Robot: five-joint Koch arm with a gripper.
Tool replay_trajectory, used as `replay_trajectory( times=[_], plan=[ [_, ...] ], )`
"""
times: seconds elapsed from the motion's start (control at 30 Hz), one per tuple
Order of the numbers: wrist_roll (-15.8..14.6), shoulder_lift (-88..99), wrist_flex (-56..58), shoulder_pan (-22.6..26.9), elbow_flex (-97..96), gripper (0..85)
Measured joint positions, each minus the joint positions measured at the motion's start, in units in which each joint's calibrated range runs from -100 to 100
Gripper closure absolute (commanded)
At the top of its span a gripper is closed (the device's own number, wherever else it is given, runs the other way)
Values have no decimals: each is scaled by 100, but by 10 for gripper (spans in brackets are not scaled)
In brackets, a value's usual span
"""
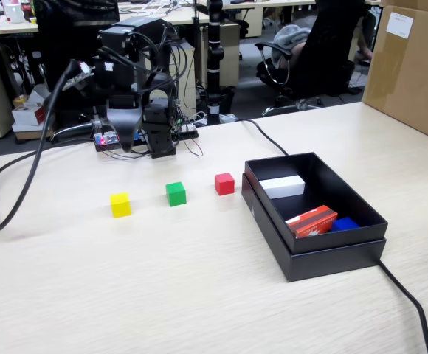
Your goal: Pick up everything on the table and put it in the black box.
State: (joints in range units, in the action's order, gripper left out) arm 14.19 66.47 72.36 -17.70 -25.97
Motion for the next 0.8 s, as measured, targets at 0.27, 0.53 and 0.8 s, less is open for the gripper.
replay_trajectory(
  times=[0.27, 0.53, 0.8],
  plan=[
    [49, -1528, -1030, 15, 192, 374],
    [78, -2874, -1386, -5, 712, 375],
    [78, -4052, -1401, 0, 922, 374]
  ],
)
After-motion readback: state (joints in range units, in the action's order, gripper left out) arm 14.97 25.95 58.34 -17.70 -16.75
